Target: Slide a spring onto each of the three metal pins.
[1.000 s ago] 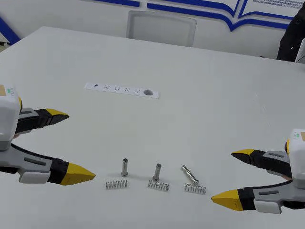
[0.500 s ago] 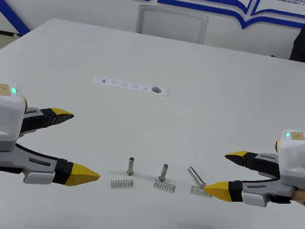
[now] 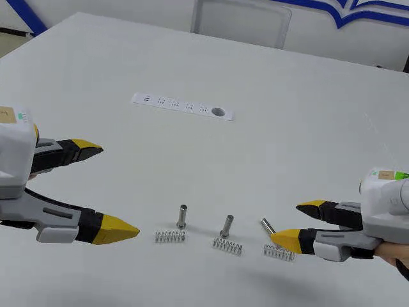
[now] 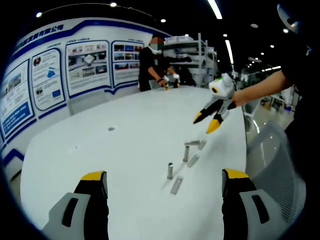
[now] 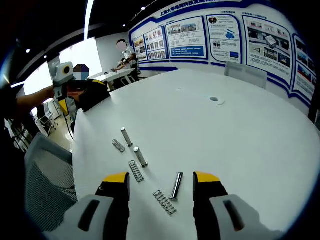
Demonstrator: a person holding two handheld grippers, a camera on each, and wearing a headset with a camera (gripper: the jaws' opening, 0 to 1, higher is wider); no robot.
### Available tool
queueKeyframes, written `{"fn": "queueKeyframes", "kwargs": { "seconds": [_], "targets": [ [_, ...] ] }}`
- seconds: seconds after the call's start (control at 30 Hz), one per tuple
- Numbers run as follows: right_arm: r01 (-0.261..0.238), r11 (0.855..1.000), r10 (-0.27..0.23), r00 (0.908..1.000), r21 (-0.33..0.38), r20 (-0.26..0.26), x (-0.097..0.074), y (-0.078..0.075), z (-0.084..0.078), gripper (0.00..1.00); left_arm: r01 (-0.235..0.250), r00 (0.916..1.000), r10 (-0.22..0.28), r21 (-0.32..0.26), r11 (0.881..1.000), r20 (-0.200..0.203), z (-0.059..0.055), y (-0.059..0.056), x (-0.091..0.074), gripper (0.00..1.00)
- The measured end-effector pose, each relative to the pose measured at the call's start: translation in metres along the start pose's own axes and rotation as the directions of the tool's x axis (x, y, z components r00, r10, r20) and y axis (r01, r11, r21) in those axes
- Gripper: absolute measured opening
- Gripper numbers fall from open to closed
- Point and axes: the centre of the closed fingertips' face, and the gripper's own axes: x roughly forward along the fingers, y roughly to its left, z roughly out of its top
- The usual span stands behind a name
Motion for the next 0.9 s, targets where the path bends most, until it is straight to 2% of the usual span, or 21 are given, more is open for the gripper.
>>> {"fn": "queueKeyframes", "kwargs": {
  "seconds": [0.1, 0.27, 0.47, 0.63, 0.77, 0.9],
  "targets": [
    [0.023, 1.0, -0.023, 0.9997, 0.016, -0.011, 0.006, -0.008, -0.003, 0.44, 0.008, 0.9999, -0.008, 0.002, 1.0, -0.008, -0.001, -0.003, 0.004, 0.97],
    [0.038, 0.999, -0.036, 0.9987, 0.035, -0.036, 0.016, -0.017, -0.008, 0.33, 0.01, 0.9999, -0.01, -0.01, 1.0, 0.003, -0.001, -0.005, 0.007, 0.96],
    [0.046, 0.997, -0.043, 0.9976, 0.055, -0.055, 0.028, -0.021, -0.011, 0.3, 0.015, 0.9998, -0.015, -0.021, 1.0, -0.01, -0.005, -0.006, 0.007, 0.96],
    [0.056, 0.997, -0.05, 0.9942, 0.056, -0.095, 0.039, -0.023, -0.02, 0.29, 0.007, 0.9999, -0.008, -0.036, 0.999, -0.008, -0.008, -0.006, 0.005, 0.95],
    [0.061, 0.996, -0.054, 0.9926, 0.064, -0.109, 0.045, -0.025, -0.025, 0.28, 0.009, 0.9999, -0.01, -0.041, 0.999, -0.013, -0.011, -0.008, 0.006, 0.94],
    [0.073, 0.995, -0.063, 0.9887, 0.067, -0.136, 0.05, -0.027, -0.029, 0.24, 0.021, 0.9986, -0.022, -0.027, 0.999, -0.049, -0.02, -0.012, 0.008, 0.94]
  ]
}}
